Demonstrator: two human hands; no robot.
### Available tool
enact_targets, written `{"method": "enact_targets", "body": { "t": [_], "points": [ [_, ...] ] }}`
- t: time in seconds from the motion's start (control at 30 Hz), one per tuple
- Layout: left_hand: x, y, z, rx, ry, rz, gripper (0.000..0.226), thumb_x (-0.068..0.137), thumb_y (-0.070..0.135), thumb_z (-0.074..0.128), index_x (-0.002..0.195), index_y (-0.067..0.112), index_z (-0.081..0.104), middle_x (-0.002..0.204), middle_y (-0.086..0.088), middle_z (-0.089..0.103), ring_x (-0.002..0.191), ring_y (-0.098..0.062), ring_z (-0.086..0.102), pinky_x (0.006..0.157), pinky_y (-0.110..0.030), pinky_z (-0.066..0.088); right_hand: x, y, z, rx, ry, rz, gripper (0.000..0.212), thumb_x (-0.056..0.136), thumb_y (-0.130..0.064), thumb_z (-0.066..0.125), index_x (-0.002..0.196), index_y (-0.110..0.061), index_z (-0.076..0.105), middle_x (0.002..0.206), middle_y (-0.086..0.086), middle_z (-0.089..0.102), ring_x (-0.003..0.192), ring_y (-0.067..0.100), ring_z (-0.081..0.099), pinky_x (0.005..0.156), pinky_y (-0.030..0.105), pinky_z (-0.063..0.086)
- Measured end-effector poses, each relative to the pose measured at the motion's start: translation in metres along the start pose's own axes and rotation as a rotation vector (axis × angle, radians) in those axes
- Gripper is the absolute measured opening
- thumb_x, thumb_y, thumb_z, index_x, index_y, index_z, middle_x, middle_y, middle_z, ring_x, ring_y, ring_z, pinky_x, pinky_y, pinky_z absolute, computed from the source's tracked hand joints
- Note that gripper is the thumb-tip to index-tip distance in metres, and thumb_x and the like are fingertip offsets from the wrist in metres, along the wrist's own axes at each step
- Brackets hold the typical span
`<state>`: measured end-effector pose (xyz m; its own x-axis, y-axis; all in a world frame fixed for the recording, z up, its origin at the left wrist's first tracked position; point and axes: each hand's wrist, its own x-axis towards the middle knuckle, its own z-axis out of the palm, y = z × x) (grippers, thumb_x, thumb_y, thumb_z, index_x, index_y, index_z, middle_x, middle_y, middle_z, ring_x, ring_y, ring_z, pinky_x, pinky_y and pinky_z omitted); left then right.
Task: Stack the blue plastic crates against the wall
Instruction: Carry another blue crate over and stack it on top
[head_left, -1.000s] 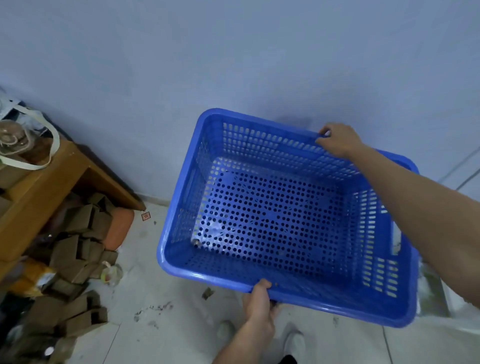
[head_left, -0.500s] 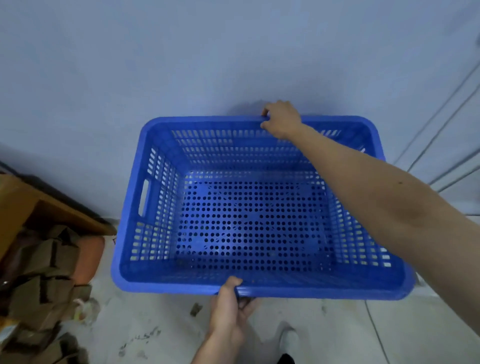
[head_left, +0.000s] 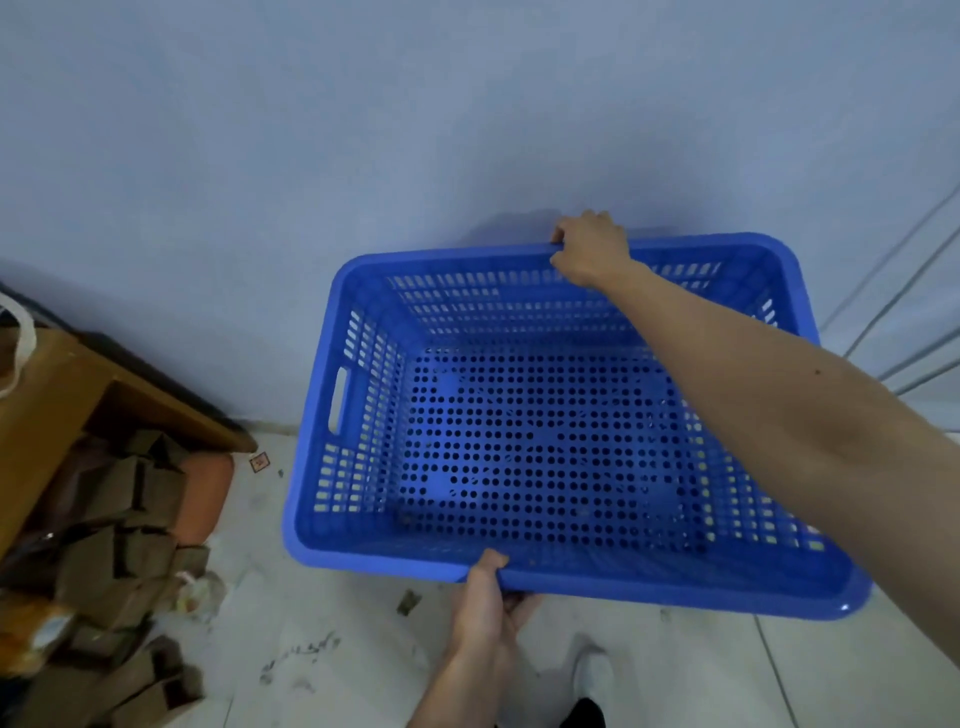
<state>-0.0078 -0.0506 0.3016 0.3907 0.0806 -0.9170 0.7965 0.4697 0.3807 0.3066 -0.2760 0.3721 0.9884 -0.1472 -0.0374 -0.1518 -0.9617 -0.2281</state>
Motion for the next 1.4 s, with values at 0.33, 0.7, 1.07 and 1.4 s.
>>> {"method": "enact_targets", "body": {
  "t": [0.33,0.7,1.07,1.4],
  "points": [
    [0.003,0.001,0.004,-0.045,-0.065,0.103,0.006,0.096,0.007,0.056,0.101,0.004,0.055,0.078,-0.011,0.065,0.070,-0.024,0.066,0.047,-0.027,0.058,0.008,-0.008,-0.006,0.006,0.032,0.038,0.029,0.093,-0.017,0.053,0.120,-0.014,0.060,0.126,0.018,0.056,0.122,0.040,0.045,0.101,0.052,0.039],
    [0.017,0.000,0.001,0.036,-0.030,0.118,0.018,0.097,0.014,0.059,0.106,0.000,0.057,0.099,-0.023,0.068,0.094,-0.035,0.072,0.064,-0.033,0.063,0.021,-0.006,0.018,-0.058,0.004,0.043,0.031,0.093,-0.018,0.054,0.123,-0.012,0.057,0.131,0.021,0.051,0.123,0.042,0.043,0.104,0.059,0.033],
    [0.034,-0.002,-0.022,0.089,-0.148,0.110,0.015,0.095,0.016,0.059,0.098,0.002,0.059,0.080,-0.014,0.075,0.085,-0.031,0.077,0.074,-0.041,0.064,0.003,-0.018,0.021,-0.141,-0.160,-0.103,0.062,0.096,-0.044,0.053,0.147,-0.013,0.035,0.148,0.018,0.038,0.131,0.040,0.040,0.109,0.058,0.032],
    [0.017,0.024,0.002,0.217,-0.311,0.067,0.029,0.094,0.025,0.063,0.111,0.001,0.065,0.092,-0.022,0.078,0.082,-0.033,0.078,0.060,-0.038,0.063,-0.161,-0.026,0.037,0.058,-0.425,-0.384,0.071,0.094,-0.058,0.052,0.154,-0.034,0.023,0.161,-0.001,0.026,0.145,0.027,0.030,0.113,0.048,0.035]
  ]
}}
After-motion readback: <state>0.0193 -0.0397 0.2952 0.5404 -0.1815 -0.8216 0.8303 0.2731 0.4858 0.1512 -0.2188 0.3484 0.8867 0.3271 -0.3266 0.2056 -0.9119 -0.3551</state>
